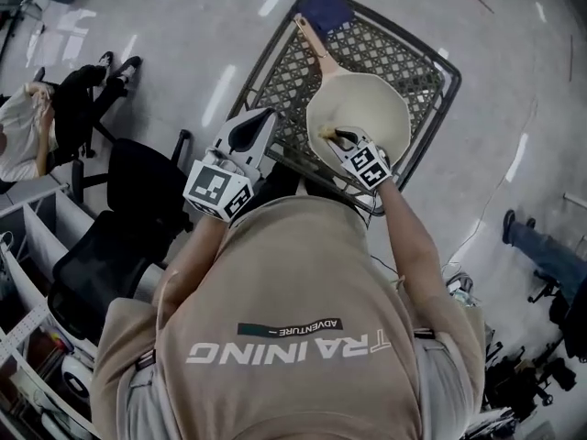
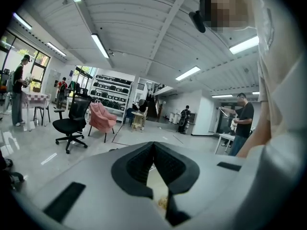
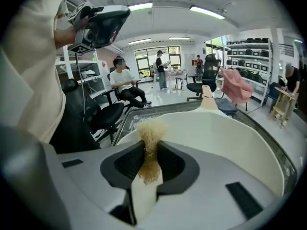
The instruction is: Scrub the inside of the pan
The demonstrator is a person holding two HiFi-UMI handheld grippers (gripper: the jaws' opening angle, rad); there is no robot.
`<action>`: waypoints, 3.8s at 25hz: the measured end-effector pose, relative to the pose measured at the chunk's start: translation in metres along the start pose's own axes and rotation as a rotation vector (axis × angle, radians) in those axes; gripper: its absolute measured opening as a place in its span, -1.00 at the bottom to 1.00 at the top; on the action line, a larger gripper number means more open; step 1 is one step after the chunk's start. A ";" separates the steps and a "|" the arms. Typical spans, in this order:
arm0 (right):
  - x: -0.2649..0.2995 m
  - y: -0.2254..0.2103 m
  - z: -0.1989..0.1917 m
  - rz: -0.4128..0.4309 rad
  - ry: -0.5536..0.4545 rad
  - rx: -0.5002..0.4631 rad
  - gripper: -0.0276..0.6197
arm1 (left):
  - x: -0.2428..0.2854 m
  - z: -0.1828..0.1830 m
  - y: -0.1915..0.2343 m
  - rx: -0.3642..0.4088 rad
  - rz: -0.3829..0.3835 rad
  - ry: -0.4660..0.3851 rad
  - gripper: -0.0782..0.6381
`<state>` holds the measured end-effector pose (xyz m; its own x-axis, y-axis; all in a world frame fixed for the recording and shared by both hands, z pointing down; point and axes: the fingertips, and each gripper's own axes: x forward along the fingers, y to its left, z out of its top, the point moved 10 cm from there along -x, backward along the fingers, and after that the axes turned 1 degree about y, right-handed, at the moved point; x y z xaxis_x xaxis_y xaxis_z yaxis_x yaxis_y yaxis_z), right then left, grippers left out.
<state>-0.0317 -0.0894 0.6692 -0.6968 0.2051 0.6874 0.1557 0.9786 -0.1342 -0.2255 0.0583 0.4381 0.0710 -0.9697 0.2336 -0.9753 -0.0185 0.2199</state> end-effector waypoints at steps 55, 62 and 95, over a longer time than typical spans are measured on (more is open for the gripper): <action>0.021 -0.039 -0.050 -0.142 1.240 -0.125 -0.64 | -0.003 0.012 0.037 0.082 -0.174 0.000 -0.73; 0.023 -0.015 -0.040 0.025 1.112 0.370 -0.64 | -0.010 0.007 0.052 0.097 -0.186 -0.008 -0.73; 0.064 -0.070 -0.011 -0.264 -0.017 1.060 -0.64 | -0.014 0.014 0.056 0.072 -0.079 0.078 -0.73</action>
<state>-0.0799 -0.1445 0.7304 -0.6306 -0.0204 0.7758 -0.6765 0.5043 -0.5367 -0.2841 0.0675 0.4336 0.1619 -0.9428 0.2914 -0.9783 -0.1146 0.1725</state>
